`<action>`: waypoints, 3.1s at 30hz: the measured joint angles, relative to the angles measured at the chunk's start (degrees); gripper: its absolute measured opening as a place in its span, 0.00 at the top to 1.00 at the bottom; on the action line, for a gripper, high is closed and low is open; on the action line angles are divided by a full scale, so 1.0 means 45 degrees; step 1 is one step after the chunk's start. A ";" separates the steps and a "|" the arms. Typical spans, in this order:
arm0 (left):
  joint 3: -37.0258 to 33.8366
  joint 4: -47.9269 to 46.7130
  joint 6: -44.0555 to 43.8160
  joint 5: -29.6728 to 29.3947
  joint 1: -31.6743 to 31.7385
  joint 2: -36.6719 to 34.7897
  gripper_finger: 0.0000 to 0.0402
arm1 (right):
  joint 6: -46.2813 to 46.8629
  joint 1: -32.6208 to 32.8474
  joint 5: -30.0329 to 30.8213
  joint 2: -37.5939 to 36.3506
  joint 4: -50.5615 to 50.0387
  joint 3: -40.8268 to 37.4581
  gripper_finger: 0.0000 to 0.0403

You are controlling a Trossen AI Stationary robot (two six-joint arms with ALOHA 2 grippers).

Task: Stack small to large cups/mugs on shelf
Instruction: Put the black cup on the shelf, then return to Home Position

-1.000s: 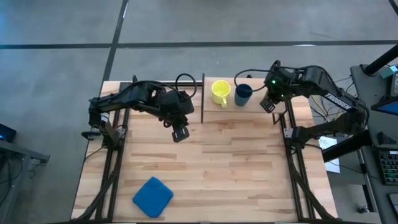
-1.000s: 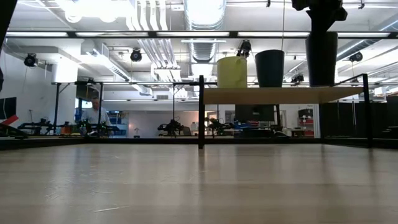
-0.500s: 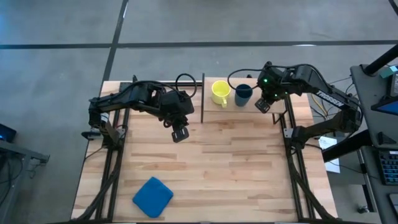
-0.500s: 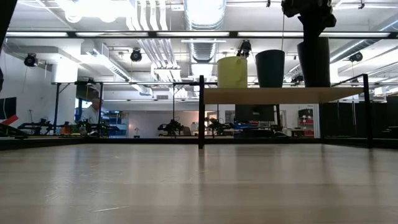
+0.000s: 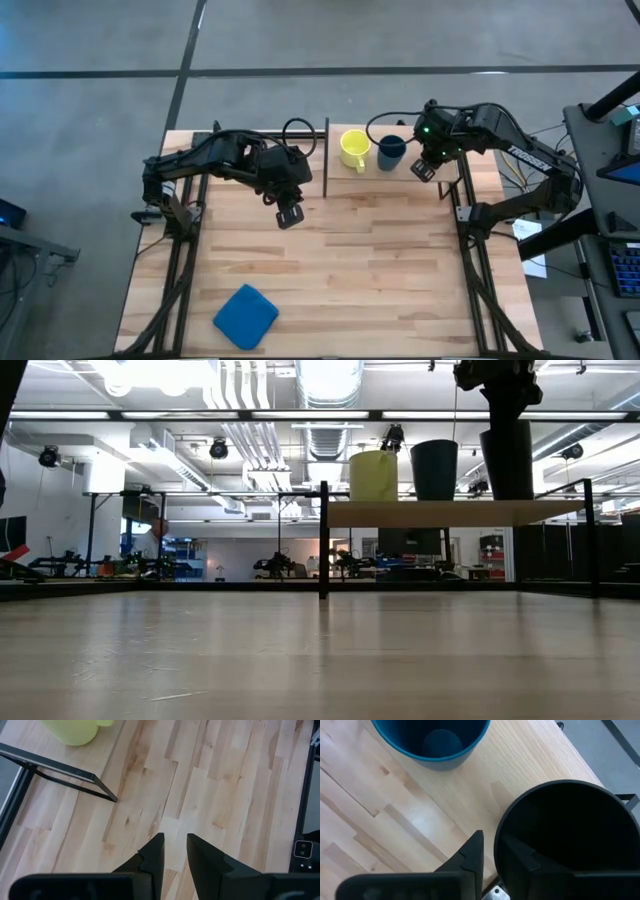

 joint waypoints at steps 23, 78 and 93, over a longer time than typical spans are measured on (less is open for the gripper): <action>0.0000 0.0005 0.0000 -0.0002 0.0006 0.0000 0.83 | -0.0671 0.0003 0.0691 -0.0078 -0.0254 0.0064 0.76; 0.0335 0.3297 0.0761 -0.0947 -0.0082 -0.1081 1.00 | 0.0418 0.6975 -0.1329 -0.3103 0.4505 0.2883 0.98; -0.0102 0.4636 0.1834 -0.0949 -0.0343 -0.3412 1.00 | -0.0878 1.0377 0.2681 -0.4587 0.8367 -0.0572 0.98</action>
